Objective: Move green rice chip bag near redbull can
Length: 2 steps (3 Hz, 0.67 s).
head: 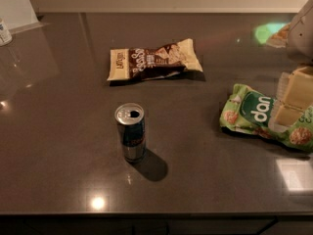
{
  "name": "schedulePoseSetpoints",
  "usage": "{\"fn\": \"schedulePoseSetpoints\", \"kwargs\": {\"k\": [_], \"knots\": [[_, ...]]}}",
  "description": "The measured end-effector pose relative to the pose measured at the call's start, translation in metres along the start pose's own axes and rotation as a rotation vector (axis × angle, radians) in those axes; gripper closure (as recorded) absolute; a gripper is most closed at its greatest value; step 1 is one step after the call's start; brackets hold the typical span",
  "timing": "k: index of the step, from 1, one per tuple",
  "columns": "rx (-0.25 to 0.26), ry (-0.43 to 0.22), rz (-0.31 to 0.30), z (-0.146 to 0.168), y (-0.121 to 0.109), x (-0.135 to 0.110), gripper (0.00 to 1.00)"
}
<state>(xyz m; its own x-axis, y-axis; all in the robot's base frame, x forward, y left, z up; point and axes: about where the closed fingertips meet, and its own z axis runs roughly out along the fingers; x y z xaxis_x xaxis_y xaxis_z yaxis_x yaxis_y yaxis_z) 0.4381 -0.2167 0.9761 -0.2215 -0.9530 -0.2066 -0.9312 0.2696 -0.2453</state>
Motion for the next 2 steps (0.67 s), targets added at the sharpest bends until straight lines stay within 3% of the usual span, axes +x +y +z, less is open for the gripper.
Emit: {"fn": "schedulePoseSetpoints", "kwargs": {"k": [1, 2], "knots": [[0.0, 0.0, 0.0, 0.0, 0.0, 0.0, 0.0], [0.018, -0.014, 0.008, 0.003, -0.014, -0.002, 0.0]]}}
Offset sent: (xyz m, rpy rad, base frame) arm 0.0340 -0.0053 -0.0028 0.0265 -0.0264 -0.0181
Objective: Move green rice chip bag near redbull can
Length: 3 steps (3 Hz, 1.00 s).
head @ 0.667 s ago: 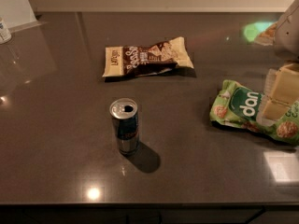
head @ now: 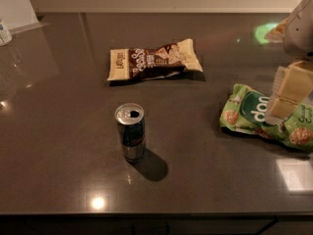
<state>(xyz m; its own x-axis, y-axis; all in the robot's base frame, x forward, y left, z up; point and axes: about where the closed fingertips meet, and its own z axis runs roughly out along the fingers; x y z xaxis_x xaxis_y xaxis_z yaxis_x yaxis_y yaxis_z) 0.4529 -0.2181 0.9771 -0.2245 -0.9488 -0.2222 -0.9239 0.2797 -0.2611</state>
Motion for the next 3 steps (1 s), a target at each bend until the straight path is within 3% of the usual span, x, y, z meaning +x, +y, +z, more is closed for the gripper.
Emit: {"fn": "schedulePoseSetpoints", "kwargs": {"k": [1, 2, 3], "knots": [[-0.003, -0.015, 0.04, 0.009, -0.018, 0.007, 0.0], [-0.028, 0.013, 0.122, 0.027, -0.03, 0.034, 0.0], [-0.044, 0.044, 0.164, 0.037, -0.03, 0.054, 0.0]]}}
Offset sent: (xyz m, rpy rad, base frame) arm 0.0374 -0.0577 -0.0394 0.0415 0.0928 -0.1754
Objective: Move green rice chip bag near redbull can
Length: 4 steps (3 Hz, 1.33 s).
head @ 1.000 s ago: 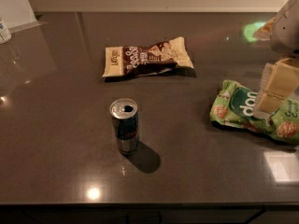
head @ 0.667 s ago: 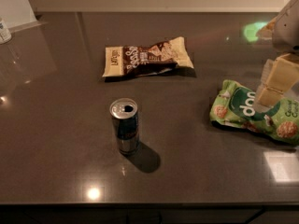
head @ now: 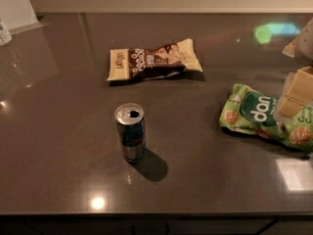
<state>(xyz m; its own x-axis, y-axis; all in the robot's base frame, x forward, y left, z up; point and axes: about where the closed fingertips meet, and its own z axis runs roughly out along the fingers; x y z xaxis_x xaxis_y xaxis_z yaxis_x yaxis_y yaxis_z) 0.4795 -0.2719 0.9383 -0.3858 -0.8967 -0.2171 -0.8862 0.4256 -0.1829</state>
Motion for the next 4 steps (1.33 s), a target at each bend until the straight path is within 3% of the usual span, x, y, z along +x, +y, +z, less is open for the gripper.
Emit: {"fn": "schedulePoseSetpoints", "kwargs": {"k": [2, 4], "knots": [[0.005, 0.04, 0.037, 0.024, -0.005, 0.039, 0.0], [-0.03, 0.088, 0.042, 0.058, -0.005, 0.067, 0.0]]}}
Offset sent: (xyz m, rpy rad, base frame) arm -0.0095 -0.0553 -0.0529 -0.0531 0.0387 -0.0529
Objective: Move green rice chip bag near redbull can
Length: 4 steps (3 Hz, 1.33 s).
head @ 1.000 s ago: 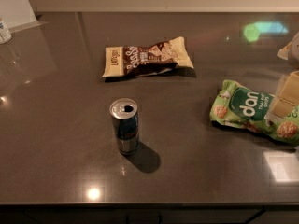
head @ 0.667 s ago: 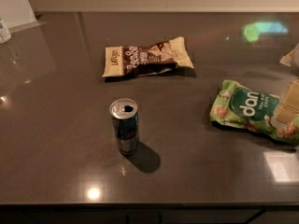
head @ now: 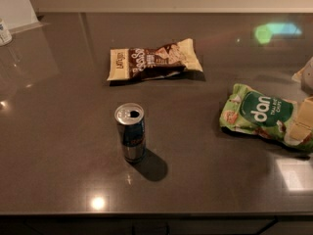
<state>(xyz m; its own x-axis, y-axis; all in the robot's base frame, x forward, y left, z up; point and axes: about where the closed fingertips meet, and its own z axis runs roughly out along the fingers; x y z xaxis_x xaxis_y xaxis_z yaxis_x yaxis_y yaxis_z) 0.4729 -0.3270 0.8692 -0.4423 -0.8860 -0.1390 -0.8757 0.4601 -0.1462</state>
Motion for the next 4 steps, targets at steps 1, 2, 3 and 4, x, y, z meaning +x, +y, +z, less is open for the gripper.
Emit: {"fn": "schedulePoseSetpoints", "kwargs": {"k": [1, 2, 3, 4], "knots": [[-0.007, 0.011, 0.006, 0.011, -0.004, 0.006, 0.0], [-0.018, 0.018, 0.012, 0.017, -0.006, 0.008, 0.18], [-0.035, 0.015, 0.022, 0.017, -0.006, 0.007, 0.41], [-0.056, 0.004, 0.034, 0.011, -0.005, -0.003, 0.65]]}}
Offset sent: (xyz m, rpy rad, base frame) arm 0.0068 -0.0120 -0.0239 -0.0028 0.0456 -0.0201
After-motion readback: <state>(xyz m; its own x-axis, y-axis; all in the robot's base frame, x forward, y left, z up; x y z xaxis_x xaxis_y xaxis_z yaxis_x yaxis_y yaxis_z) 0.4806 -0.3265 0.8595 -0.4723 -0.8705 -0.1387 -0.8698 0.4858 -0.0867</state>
